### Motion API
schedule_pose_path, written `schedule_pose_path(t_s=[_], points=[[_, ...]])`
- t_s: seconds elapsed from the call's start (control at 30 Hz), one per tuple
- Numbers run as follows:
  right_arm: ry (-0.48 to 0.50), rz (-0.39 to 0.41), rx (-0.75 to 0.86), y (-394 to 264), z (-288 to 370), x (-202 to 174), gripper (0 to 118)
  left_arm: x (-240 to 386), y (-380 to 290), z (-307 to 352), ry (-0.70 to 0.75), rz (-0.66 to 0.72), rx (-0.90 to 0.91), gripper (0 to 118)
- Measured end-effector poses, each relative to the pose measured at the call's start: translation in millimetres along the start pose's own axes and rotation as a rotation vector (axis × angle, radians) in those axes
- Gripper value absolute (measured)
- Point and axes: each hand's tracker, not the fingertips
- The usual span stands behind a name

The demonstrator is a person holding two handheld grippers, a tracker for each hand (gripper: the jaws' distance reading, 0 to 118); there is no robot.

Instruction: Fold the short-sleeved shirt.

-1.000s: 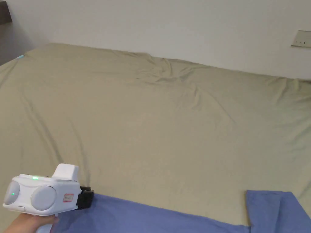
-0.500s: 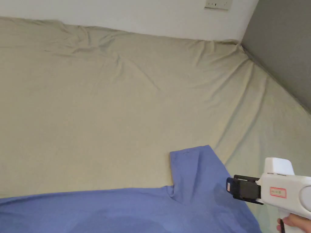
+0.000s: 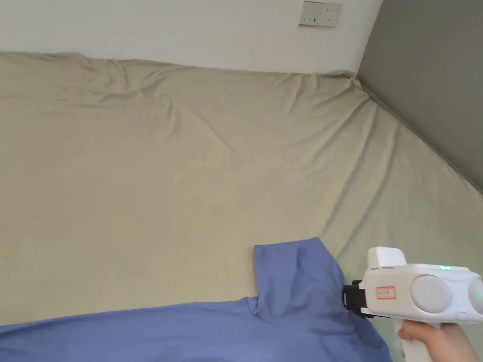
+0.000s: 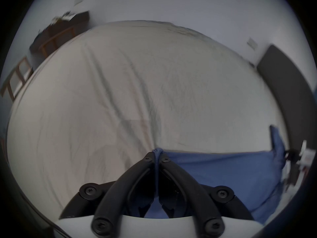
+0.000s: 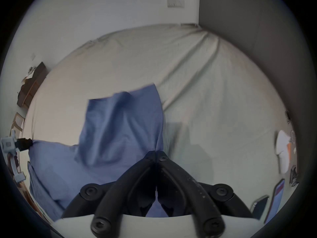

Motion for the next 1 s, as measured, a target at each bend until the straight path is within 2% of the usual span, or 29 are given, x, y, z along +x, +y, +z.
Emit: schedule_pose_path(t_s=[0.07,0.1,0.17,0.33,0.4,0.47,0.57,0.6,0.8,0.83,0.87,0.9,0.93,0.97,1.0], points=[[-0.004,-0.003,0.063,-13,38,8,3,-10,-9,35,-0.078,0.03,0.08,2],[0.029,-0.031,0.094,-23,59,14,3,-12,-17,56,-0.098,-0.007,0.127,2],[0.066,-0.091,0.122,-45,99,22,3,-32,-28,84,-0.11,-0.013,0.156,2],[0.059,-0.124,0.185,-123,185,20,3,-70,-77,146,-0.127,0.056,0.194,2],[0.076,-0.167,0.176,-156,206,16,3,-80,-102,162,-0.126,0.079,0.198,2],[0.063,-0.183,0.148,-184,213,11,3,-89,-124,169,-0.11,0.104,0.182,2],[-0.024,-0.146,0.076,-222,201,9,3,-99,-156,167,-0.097,0.134,0.141,2],[-0.038,-0.156,0.045,-232,191,10,3,-102,-166,162,-0.086,0.146,0.112,2],[-0.065,-0.199,-0.08,-259,140,17,4,-112,-207,126,-0.021,0.182,-0.011,4],[-0.058,-0.211,-0.084,-260,137,16,12,-114,-210,122,-0.02,0.193,-0.012,10],[-0.056,-0.216,-0.08,-258,135,17,26,-116,-210,120,-0.023,0.216,-0.008,17],[-0.06,-0.216,-0.079,-255,135,17,44,-117,-210,120,-0.024,0.232,0.008,34],[-0.077,-0.209,-0.076,-252,137,16,64,-114,-209,124,-0.027,0.247,0.024,58],[-0.097,-0.179,-0.045,-248,145,14,71,-114,-206,130,-0.037,0.263,0.051,80],[-0.106,-0.155,-0.007,-244,154,13,72,-113,-202,137,-0.029,0.266,0.076,86]])
